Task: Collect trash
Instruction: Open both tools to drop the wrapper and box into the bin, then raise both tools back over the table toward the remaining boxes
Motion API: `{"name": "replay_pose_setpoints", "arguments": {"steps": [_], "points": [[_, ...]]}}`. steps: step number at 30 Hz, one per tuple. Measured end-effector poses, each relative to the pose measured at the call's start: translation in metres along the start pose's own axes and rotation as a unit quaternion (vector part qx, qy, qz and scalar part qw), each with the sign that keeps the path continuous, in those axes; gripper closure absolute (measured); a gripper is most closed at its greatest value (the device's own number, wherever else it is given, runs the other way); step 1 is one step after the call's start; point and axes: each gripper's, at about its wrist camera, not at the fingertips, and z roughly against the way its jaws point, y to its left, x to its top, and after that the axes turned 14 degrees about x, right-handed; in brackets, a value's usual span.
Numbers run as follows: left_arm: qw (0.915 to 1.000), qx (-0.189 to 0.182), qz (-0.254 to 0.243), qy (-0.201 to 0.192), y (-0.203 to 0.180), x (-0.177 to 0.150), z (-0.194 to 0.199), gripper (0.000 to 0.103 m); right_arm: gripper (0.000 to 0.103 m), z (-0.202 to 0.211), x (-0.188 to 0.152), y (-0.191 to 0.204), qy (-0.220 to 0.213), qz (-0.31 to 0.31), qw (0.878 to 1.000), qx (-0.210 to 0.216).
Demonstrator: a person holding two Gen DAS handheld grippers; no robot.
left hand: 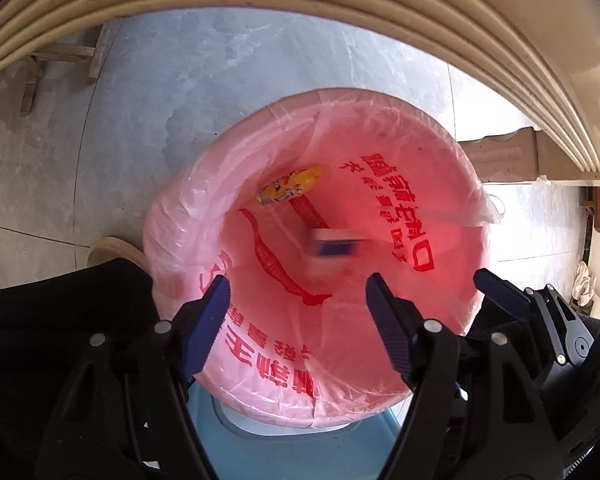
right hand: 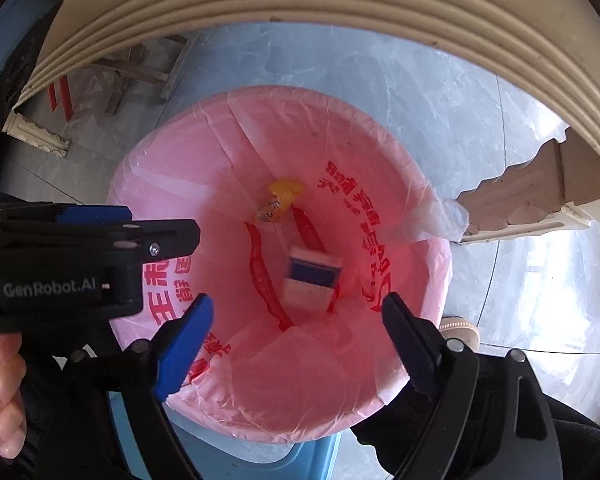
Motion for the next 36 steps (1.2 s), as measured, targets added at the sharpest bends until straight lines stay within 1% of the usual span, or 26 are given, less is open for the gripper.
{"name": "replay_pose_setpoints", "arguments": {"steps": [3, 7, 10, 14, 15, 17, 19, 22, 23, 24, 25, 26, 27, 28, 29, 30, 31, 33, 36], "points": [[1.0, 0.007, 0.0, -0.004, 0.0, -0.001, 0.001, 0.032, 0.019, 0.003, 0.0, 0.0, -0.005, 0.002, 1.0, 0.0], [0.9995, 0.026, -0.01, -0.015, -0.003, -0.004, 0.005, 0.032, 0.019, 0.008, 0.001, 0.0, -0.011, 0.001, 1.0, 0.015], [0.9985, 0.043, -0.02, -0.026, -0.005, -0.007, 0.012, 0.03, 0.019, 0.016, 0.001, 0.004, -0.025, 0.007, 0.999, 0.026], [0.9952, 0.074, -0.036, -0.053, -0.006, -0.014, 0.029, 0.029, 0.019, 0.03, -0.002, 0.01, -0.037, 0.016, 0.999, 0.035], [0.994, 0.08, -0.041, -0.061, -0.004, -0.018, 0.039, 0.029, 0.019, 0.037, -0.004, 0.012, -0.042, 0.019, 0.998, 0.035], [0.9927, 0.079, -0.048, -0.078, 0.0, -0.027, 0.058, 0.029, 0.019, 0.055, -0.011, 0.017, -0.057, 0.029, 0.997, 0.035], [0.9904, 0.074, -0.064, -0.098, 0.008, -0.039, 0.087, 0.029, 0.019, 0.079, -0.017, 0.024, -0.078, 0.045, 0.995, 0.033], [0.9828, 0.083, -0.092, -0.137, 0.02, -0.054, 0.14, 0.028, 0.019, 0.132, -0.026, 0.038, -0.121, 0.077, 0.989, 0.035], [0.9812, 0.081, -0.098, -0.146, 0.022, -0.055, 0.154, 0.025, 0.019, 0.149, -0.027, 0.043, -0.136, 0.088, 0.986, 0.032], [0.9791, 0.073, -0.106, -0.157, 0.028, -0.057, 0.178, 0.022, 0.019, 0.17, -0.028, 0.049, -0.151, 0.102, 0.983, 0.03], [0.978, 0.067, -0.111, -0.164, 0.03, -0.058, 0.194, 0.019, 0.019, 0.193, -0.027, 0.056, -0.166, 0.12, 0.978, 0.029], [0.9766, 0.06, -0.119, -0.169, 0.035, -0.056, 0.219, 0.019, 0.017, 0.213, -0.027, 0.062, -0.18, 0.136, 0.974, 0.029], [0.9757, 0.058, -0.123, -0.171, 0.037, -0.054, 0.236, 0.018, 0.011, 0.233, -0.024, 0.068, -0.194, 0.152, 0.969, 0.029], [0.9746, 0.057, -0.129, -0.174, 0.038, -0.051, 0.253, 0.016, 0.008, 0.261, -0.021, 0.077, -0.213, 0.176, 0.961, 0.03], [0.9717, 0.057, -0.14, -0.181, 0.04, -0.046, 0.279, 0.016, 0.007, 0.28, -0.018, 0.086, -0.226, 0.194, 0.954, 0.033], [0.9698, 0.058, -0.145, -0.187, 0.041, -0.044, 0.296, 0.015, 0.007, 0.302, -0.014, 0.093, -0.238, 0.214, 0.947, 0.036], [0.9674, 0.062, -0.154, -0.192, 0.041, -0.041, 0.313, 0.013, 0.007, 0.325, -0.007, 0.101, -0.245, 0.236, 0.939, 0.04], [0.9604, 0.069, -0.178, -0.203, 0.038, -0.035, 0.346, 0.012, 0.007, 0.359, 0.006, 0.109, -0.248, 0.259, 0.932, 0.049], [0.9514, 0.063, -0.212, -0.214, 0.031, -0.027, 0.387, 0.01, 0.007, 0.4, 0.026, 0.115, -0.242, 0.289, 0.923, 0.078]]}}
